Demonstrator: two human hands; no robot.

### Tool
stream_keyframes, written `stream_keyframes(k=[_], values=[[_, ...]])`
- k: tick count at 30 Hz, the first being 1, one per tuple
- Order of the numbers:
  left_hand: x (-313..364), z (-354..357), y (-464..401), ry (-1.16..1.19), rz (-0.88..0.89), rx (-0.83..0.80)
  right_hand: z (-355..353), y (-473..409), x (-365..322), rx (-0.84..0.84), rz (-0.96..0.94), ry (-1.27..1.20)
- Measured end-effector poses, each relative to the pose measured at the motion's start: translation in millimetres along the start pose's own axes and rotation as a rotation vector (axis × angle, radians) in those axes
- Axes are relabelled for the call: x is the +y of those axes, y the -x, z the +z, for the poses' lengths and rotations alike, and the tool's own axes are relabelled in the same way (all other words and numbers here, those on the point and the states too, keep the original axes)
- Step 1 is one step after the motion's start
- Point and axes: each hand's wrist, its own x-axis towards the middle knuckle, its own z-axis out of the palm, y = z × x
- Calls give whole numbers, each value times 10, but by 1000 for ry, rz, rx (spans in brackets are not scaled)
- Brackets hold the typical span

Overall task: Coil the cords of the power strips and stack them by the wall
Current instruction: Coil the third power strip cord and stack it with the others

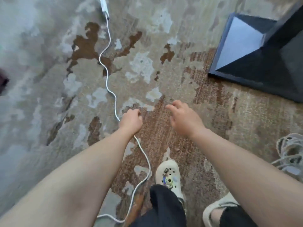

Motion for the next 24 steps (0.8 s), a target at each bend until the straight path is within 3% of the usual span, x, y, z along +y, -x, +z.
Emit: stream_keyframes(k=[6,11,18,24], values=[[-1128,406,-691,259,-361,22,1174,-991,-732,-269,-119,118],[-1588,699,-1275,401,-470,105,2061,-1403,-957,-360,-168,199],[-1681,974,-1760,411,-528,254,2707,-1472,-970,-204,-200,94],[-1475,806,-2002,539,-534,259,2235,-1332,-316,-87,-4,-175]])
